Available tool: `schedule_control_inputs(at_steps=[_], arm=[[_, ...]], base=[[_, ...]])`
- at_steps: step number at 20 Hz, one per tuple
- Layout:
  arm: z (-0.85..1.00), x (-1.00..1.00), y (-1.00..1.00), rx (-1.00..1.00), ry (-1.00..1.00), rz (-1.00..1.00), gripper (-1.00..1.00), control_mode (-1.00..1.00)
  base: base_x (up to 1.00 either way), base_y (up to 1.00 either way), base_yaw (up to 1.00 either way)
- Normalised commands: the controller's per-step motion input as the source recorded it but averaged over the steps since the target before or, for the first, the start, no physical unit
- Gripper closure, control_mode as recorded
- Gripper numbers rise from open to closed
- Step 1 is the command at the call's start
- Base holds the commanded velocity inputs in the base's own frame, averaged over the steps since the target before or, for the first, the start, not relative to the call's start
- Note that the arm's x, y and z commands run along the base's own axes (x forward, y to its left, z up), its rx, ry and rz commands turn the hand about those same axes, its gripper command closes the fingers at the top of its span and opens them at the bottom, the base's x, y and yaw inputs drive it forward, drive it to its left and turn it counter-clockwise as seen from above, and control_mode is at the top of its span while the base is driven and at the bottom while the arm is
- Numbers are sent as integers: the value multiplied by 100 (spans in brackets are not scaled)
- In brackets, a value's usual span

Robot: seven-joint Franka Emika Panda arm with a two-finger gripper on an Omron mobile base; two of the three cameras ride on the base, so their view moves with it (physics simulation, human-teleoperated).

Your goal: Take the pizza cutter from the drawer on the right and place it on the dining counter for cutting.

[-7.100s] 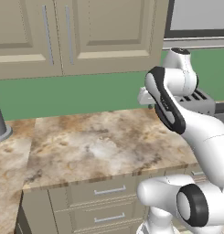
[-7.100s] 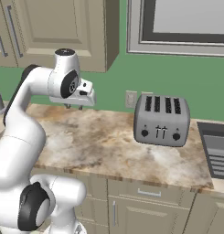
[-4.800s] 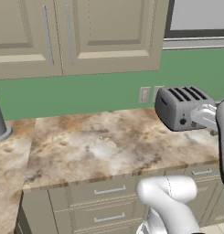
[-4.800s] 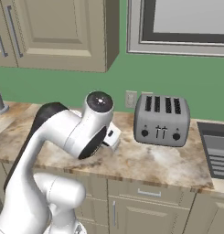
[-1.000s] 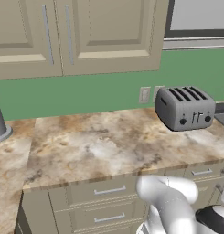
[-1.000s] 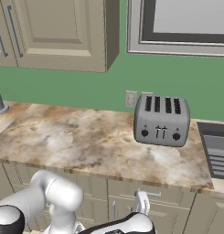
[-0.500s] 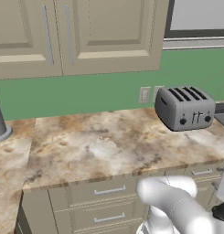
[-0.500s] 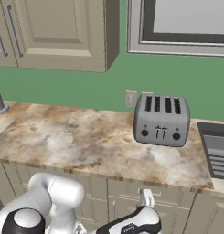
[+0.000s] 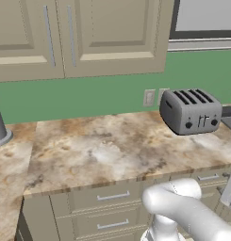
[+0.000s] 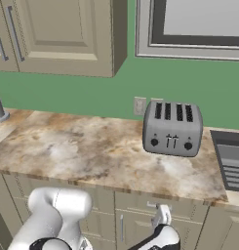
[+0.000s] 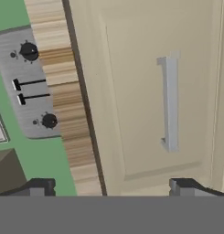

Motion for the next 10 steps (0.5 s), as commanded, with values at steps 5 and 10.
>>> schedule_control_inputs(at_steps=[5,10], arm=[[-27,19,-18,1,-6,0,-100,-100],[-24,31,-13,1,-2,0,-100,-100]], base=[[0,0,0],[0,0,0]])
